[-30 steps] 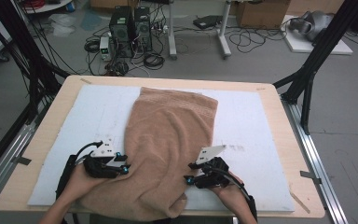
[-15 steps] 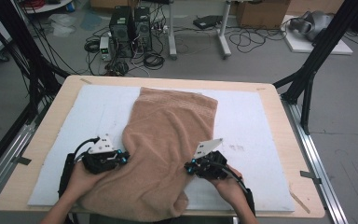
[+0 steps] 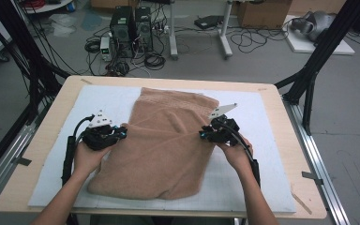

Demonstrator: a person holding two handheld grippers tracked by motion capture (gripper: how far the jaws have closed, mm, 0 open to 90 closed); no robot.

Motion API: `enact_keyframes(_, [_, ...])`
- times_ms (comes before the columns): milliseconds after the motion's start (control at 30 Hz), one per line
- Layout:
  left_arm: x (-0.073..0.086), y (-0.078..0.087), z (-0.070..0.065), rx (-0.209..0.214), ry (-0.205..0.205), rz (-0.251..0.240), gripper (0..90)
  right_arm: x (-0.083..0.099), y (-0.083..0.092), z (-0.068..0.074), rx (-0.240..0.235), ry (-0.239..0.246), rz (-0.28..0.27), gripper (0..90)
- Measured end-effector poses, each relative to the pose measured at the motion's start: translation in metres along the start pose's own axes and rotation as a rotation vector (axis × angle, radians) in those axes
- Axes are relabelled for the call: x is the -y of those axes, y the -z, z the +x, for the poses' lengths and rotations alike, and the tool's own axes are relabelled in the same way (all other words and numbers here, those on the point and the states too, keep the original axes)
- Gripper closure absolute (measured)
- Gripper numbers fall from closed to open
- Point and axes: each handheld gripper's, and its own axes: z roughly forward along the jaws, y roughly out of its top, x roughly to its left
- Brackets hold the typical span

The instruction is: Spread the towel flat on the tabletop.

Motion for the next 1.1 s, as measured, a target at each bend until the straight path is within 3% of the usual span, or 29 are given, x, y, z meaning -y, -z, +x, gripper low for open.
enact_keyframes(67, [0.001, 0.003, 0.001, 0.017, -0.002, 0.0, 70.8, 0.002, 0.001, 0.001, -0.029, -0.013, -0.013, 63.8])
enact_keyframes(233, [0.006, 0.021, -0.004, 0.015, -0.057, -0.005, 63.3, 0.009, 0.016, 0.027, -0.048, 0.058, -0.055, 60.0])
enact_keyframes(433, [0.022, 0.045, -0.021, 0.086, -0.117, -0.023, 60.4, 0.024, 0.032, 0.062, -0.104, 0.103, -0.095, 56.5])
enact_keyframes(533, [0.034, 0.047, -0.033, 0.129, -0.148, -0.005, 56.6, 0.031, 0.034, 0.081, -0.139, 0.134, -0.099, 54.2])
enact_keyframes(600, [0.043, 0.046, -0.041, 0.13, -0.187, 0.027, 53.5, 0.037, 0.034, 0.094, -0.157, 0.162, -0.104, 52.5])
enact_keyframes(667, [0.051, 0.045, -0.047, 0.152, -0.195, 0.044, 52.8, 0.043, 0.031, 0.104, -0.177, 0.171, -0.091, 51.7])
enact_keyframes(767, [0.061, 0.043, -0.053, 0.201, -0.207, 0.083, 52.9, 0.054, 0.023, 0.114, -0.209, 0.178, -0.052, 51.6])
enact_keyframes(833, [0.066, 0.041, -0.056, 0.211, -0.228, 0.106, 53.8, 0.061, 0.015, 0.118, -0.231, 0.175, -0.025, 51.6])
enact_keyframes(967, [0.07, 0.039, -0.055, 0.223, -0.219, 0.132, 57.6, 0.071, 0.001, 0.12, -0.263, 0.142, 0.014, 56.6])
enact_keyframes(1000, [0.07, 0.036, -0.054, 0.244, -0.199, 0.134, 60.4, 0.073, -0.002, 0.121, -0.267, 0.144, 0.025, 59.2])
enact_keyframes(1100, [0.072, 0.032, -0.056, 0.242, -0.221, 0.136, 72.4, 0.073, -0.007, 0.122, -0.276, 0.136, 0.022, 66.4])
